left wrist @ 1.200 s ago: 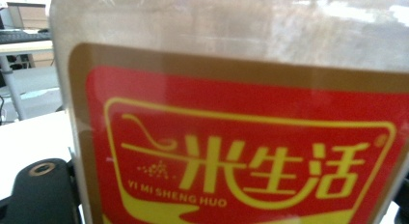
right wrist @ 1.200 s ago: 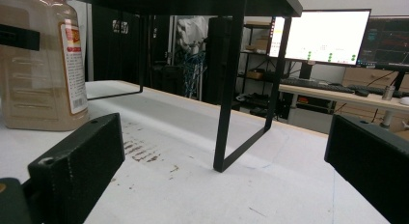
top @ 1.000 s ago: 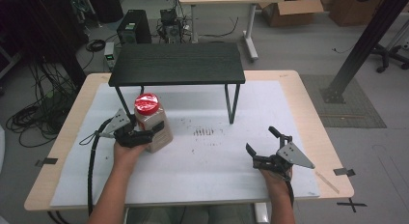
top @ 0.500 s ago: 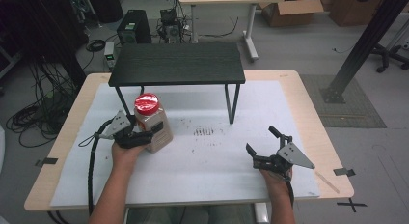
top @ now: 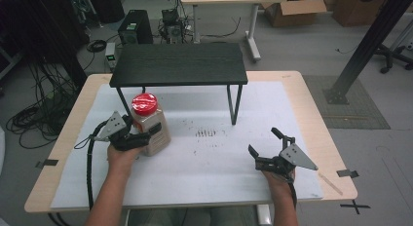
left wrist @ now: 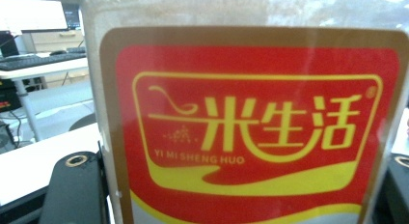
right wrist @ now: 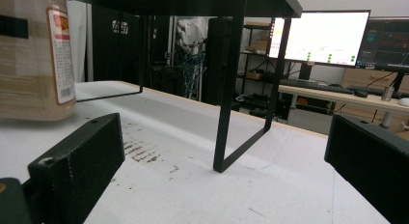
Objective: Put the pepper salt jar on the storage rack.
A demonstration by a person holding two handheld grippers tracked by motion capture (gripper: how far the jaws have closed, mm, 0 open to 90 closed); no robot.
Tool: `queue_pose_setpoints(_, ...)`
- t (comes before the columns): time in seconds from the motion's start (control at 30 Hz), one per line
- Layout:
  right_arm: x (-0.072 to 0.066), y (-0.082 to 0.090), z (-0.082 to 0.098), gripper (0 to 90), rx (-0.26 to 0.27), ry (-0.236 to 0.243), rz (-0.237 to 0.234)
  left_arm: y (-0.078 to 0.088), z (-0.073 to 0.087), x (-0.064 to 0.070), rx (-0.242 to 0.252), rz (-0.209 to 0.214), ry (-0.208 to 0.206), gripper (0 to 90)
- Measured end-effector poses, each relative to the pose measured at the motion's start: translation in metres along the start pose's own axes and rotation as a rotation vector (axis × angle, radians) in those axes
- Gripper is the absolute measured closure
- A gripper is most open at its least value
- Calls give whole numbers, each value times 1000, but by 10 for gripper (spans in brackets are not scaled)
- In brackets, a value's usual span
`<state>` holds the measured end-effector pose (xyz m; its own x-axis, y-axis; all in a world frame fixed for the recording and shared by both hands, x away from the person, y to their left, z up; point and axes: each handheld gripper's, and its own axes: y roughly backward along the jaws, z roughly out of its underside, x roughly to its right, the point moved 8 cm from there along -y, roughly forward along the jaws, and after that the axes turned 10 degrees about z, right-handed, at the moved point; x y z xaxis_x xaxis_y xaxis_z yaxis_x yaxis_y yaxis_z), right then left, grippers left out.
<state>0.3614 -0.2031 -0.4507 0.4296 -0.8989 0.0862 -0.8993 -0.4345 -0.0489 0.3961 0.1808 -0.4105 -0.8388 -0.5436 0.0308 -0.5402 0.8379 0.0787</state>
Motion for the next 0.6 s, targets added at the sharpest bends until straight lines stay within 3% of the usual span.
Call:
queue_pose_setpoints(0.47, 0, 0, 0, 2, -1, 1, 0, 7, -38, 13, 46, 71, 7, 257)
queue_pose_setpoints(0.6, 0, 0, 0, 1, -1, 2, 0, 9, -48, 17, 57, 101, 33, 257)
